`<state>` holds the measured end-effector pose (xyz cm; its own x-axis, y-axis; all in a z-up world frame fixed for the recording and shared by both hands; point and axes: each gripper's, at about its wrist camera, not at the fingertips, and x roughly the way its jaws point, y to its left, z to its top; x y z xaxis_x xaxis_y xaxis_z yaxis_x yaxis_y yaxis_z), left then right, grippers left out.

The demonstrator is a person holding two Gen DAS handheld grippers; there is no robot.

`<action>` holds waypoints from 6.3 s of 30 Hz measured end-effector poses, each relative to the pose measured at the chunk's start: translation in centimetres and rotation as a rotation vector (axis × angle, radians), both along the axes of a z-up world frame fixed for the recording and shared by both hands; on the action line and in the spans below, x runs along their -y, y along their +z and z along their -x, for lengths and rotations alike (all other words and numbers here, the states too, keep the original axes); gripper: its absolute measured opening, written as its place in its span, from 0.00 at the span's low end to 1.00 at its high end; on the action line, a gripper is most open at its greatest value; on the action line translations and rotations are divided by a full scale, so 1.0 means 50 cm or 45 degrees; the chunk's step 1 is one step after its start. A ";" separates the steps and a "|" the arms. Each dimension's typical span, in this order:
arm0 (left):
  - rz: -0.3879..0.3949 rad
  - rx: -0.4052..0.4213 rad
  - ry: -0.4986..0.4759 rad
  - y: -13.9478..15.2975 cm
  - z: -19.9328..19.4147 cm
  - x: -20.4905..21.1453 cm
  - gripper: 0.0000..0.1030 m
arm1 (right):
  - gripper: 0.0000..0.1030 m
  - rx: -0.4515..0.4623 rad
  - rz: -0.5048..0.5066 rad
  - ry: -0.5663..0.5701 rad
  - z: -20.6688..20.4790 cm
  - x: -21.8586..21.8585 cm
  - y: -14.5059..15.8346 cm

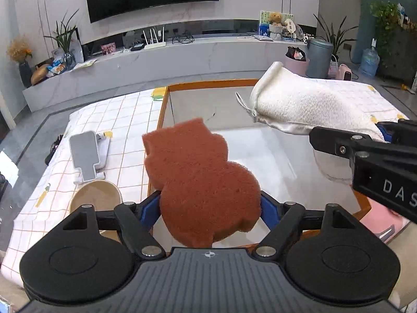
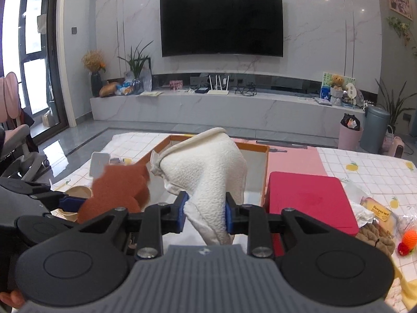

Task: Organize soft objects
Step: 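Lift the brown sponge with the left tool and drop it into the orange box, then lower the white towel into the orange box and open the right tool, then grasp the pink-and-white crochet with the left tool while the right tool grasps the yellow cloth, then carry the yellow cloth with the right tool into the orange box and release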

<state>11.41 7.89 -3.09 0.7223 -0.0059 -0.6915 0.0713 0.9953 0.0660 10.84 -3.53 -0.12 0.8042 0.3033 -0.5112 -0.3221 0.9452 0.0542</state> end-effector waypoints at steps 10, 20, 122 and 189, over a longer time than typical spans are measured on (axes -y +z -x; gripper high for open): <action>-0.057 -0.051 0.104 0.019 -0.007 -0.015 0.90 | 0.30 -0.016 0.034 0.013 0.004 -0.010 0.021; -0.172 -0.010 0.198 0.066 0.029 -0.059 0.91 | 0.20 -0.114 0.068 0.066 -0.027 -0.047 0.015; -0.207 0.185 -0.236 0.090 0.118 0.317 0.97 | 0.70 -0.430 -0.015 -0.031 -0.037 0.376 0.092; -0.358 -0.230 -1.183 -0.204 -0.095 0.673 0.67 | 0.10 -0.672 0.236 -0.179 -0.146 0.683 -0.280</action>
